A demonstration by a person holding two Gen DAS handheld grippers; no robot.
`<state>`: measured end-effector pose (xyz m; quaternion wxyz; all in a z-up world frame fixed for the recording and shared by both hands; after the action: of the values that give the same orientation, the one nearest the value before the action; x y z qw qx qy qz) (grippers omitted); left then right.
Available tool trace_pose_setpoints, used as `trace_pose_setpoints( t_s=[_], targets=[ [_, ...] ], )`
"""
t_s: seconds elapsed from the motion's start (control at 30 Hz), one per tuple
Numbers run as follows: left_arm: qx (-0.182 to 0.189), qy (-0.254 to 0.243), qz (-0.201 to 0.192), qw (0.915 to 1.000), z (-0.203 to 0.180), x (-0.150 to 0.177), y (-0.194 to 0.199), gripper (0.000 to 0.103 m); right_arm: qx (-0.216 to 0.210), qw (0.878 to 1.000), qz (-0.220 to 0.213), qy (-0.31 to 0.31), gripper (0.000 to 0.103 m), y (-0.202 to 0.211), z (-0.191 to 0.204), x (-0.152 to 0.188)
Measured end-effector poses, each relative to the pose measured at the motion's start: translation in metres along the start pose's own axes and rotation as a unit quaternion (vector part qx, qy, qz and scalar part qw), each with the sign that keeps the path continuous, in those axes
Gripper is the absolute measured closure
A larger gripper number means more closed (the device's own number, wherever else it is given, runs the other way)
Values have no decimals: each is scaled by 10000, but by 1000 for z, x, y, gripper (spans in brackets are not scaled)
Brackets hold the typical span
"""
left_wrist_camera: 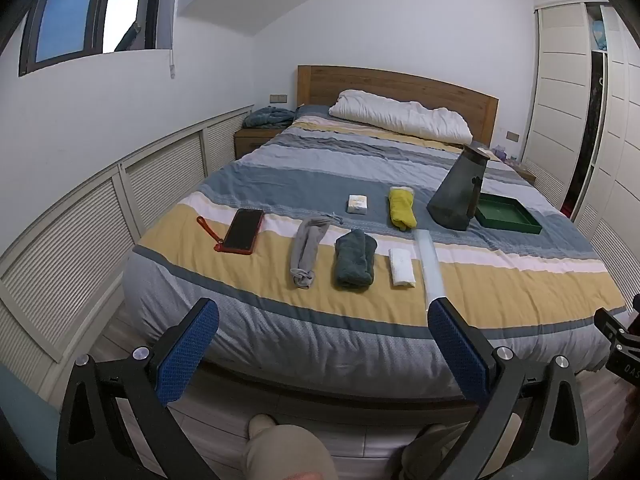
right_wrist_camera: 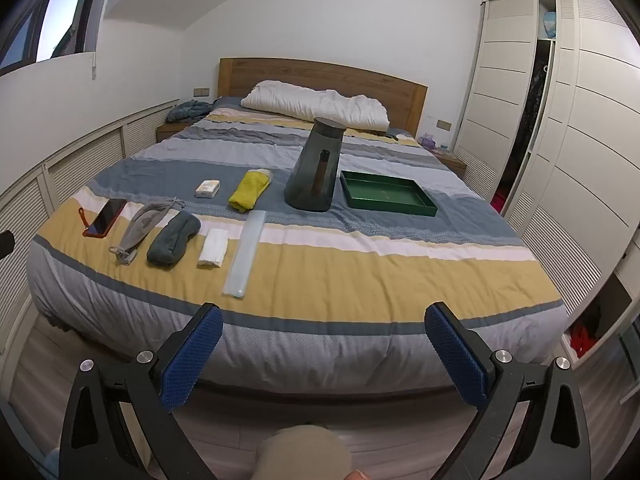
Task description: Organize soft objects
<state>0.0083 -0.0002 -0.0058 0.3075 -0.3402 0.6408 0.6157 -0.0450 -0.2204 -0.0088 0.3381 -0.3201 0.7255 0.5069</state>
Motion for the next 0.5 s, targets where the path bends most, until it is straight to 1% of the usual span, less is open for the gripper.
trace_pose_setpoints(
  t_s=[0.5],
  targets=[
    [8, 7, -17, 10000, 0, 0, 0, 1, 11, 10000, -21, 11, 0, 1, 0, 0]
  ],
)
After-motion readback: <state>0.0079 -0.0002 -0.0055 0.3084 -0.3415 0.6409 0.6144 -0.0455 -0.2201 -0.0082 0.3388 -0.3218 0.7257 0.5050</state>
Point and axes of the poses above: each gripper's, at about its wrist camera, not at the fingertips, and y roughly against the way its jaws point, z to its left, x to its underside, the point moved 1 cm from there along -y, roughly the way its jaws point, and after that the axes turned 1 degree about x, right-handed, at the moved point
